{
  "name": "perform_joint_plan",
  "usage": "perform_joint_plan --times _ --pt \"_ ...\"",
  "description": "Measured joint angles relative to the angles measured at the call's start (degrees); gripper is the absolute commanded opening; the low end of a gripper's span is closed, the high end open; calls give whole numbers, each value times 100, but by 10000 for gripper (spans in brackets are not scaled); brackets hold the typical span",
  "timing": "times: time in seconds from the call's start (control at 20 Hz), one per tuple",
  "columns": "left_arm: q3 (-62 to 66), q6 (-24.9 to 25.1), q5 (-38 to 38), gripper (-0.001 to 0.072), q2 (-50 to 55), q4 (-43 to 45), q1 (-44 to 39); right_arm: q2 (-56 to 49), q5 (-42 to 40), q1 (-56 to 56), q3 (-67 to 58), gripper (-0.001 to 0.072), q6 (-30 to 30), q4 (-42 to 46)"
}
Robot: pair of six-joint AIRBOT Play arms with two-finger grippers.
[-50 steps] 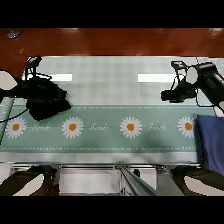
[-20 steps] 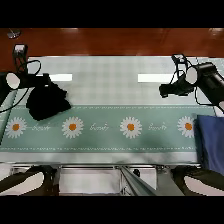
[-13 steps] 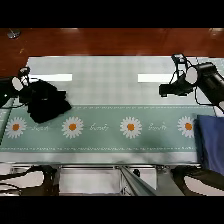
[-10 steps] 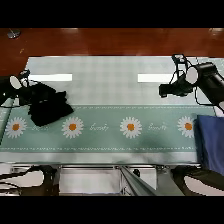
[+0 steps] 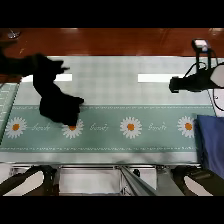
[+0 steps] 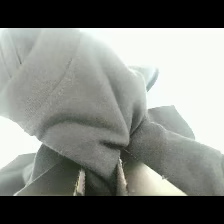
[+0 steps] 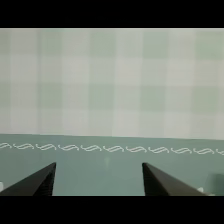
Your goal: Fold the shirts.
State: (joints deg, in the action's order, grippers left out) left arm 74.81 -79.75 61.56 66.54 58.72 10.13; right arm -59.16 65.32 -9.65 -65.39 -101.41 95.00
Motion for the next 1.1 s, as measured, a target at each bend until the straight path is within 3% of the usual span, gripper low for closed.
perform_joint_plan --times 0.3,0.65,0.9,1.1 --pt "1401 138 -83 42 -957 -350 -739 1191 131 -4 0 619 4 -48" --pt "2205 105 -876 42 -1137 -439 -2612 1939 234 -4 0 619 15 -188" --pt "1510 151 -2129 42 -1130 -415 -4339 2085 295 -4 0 619 15 -229" --pt "188 -28 -2636 43 -1139 -345 -4931 2111 393 -4 7 619 20 -249"
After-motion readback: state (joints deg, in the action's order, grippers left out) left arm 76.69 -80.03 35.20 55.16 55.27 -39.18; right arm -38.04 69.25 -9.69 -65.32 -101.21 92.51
